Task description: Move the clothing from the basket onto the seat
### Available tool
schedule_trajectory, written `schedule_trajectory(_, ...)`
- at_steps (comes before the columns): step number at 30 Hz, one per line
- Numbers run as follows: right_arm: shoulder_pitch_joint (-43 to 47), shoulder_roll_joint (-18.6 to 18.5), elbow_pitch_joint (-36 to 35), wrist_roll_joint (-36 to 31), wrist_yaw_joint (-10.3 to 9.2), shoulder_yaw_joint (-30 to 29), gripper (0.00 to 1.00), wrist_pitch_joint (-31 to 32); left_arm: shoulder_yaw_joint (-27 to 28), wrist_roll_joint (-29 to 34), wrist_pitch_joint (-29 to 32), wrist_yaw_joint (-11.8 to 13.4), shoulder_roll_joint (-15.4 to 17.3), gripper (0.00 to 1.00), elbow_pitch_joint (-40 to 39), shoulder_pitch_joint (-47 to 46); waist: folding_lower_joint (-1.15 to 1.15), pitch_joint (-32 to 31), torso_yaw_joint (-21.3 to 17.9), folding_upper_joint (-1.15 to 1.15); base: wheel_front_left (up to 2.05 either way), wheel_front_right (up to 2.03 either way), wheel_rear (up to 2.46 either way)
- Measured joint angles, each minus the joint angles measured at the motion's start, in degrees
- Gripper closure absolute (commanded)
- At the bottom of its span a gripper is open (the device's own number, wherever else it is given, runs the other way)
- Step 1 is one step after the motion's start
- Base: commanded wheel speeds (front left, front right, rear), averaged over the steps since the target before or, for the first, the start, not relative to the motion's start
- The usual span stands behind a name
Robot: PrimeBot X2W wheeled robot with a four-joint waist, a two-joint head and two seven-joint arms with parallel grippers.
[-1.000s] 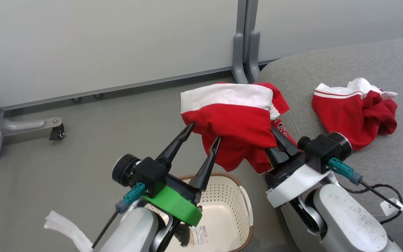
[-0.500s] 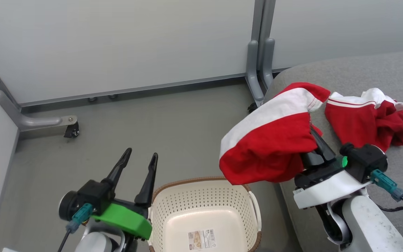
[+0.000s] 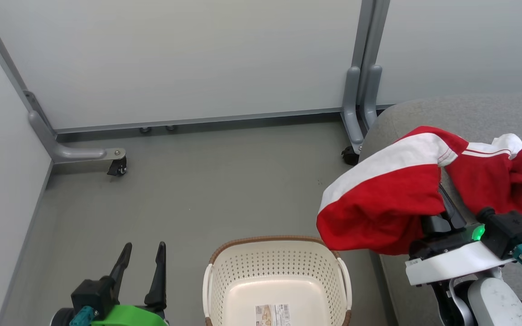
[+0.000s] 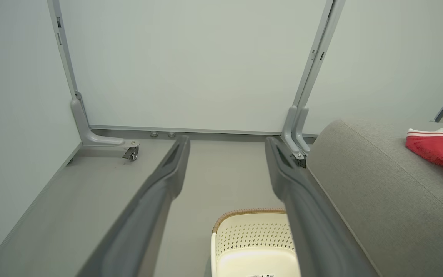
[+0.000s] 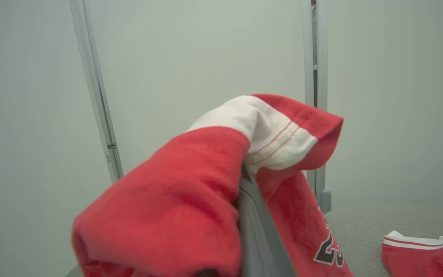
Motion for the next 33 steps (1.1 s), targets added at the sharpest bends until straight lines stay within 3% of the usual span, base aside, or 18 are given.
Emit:
schedule_trajectory(15, 0.93, 1.18, -0.35, 0.08, 0.00, -1.16, 1.00, 0.00, 1.22, 1.04, 0.00, -0.30, -2.67, 0.00, 1.63, 3.42, 0.00, 0.32, 1.18, 0.00, 0.00, 0.00, 0.00)
schedule_trajectory(33, 0.53, 0.23, -0.16, 0.04, 0.00, -0.56, 1.00, 0.00, 1.68, 1.18, 0.00, -0.31, -2.98, 0.00, 1.19, 4.13, 0.00, 0.30, -1.28, 0.00, 0.00, 0.00, 0.00)
